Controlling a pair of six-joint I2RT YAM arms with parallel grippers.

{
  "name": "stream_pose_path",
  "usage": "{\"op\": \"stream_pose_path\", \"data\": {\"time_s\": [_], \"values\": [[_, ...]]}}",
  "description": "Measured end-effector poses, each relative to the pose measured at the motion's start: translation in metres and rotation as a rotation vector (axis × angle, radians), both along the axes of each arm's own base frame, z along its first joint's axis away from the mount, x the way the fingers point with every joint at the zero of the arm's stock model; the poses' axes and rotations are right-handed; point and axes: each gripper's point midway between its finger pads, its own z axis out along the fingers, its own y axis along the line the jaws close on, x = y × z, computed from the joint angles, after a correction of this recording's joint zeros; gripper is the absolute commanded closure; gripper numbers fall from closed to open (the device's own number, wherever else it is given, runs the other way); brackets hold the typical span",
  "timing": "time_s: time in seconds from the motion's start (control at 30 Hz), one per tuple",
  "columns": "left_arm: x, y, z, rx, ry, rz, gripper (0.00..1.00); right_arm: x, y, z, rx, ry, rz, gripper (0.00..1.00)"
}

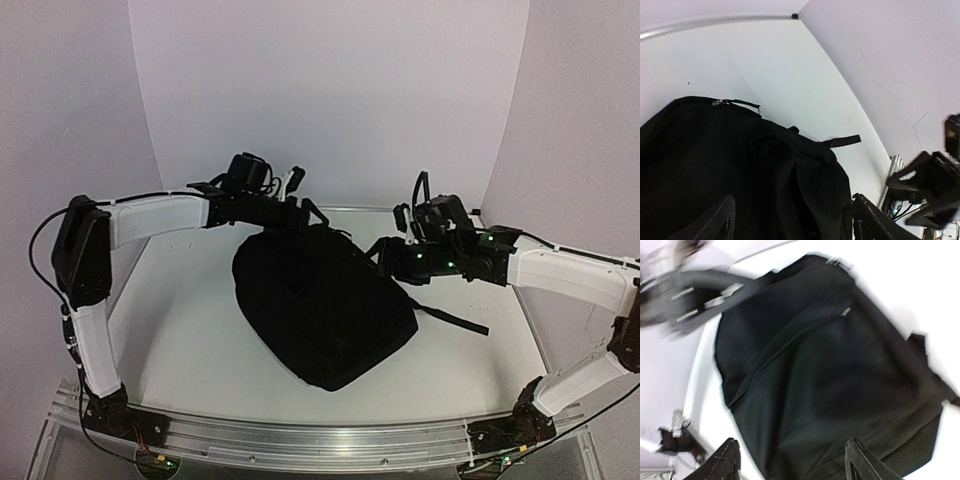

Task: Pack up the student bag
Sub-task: Adjust the student bag at the center of the board.

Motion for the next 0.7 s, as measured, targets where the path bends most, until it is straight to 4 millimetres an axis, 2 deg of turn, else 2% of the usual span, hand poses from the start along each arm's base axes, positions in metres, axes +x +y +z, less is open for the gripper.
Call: {"op": "stream_pose_path", "data": {"time_s": [0.07,0.17,0.27,0.33,0.4,0.47,0.57,0.7], "values": [[-0.003,0.020,0.021,-0.018,-0.009,0.052,0.14,0.018,-0.005,-0.007,-0.036,-0.003,-0.016,0.39],[-0.005,0.063,0.027,-0.034,0.027,0.157,0.09,0.039,-0.008,-0.027,-0.096,0.016,-0.019,0.45],[-0.006,0.103,0.003,-0.015,0.110,0.260,0.05,0.053,-0.006,-0.052,-0.147,0.049,0.004,0.50],[-0.006,0.127,-0.022,0.011,0.176,0.330,0.03,0.058,-0.004,-0.066,-0.170,0.073,0.025,0.51],[-0.015,0.150,-0.050,0.058,0.255,0.394,0.01,0.065,0.001,-0.075,-0.181,0.086,0.046,0.51],[-0.024,0.166,-0.068,0.100,0.308,0.439,0.00,0.071,0.005,-0.081,-0.184,0.093,0.060,0.53],[-0.035,0.183,-0.076,0.138,0.337,0.488,0.00,0.078,0.009,-0.087,-0.188,0.098,0.075,0.56],[-0.038,0.196,-0.068,0.133,0.322,0.527,0.00,0.087,0.012,-0.094,-0.191,0.098,0.076,0.57]]}}
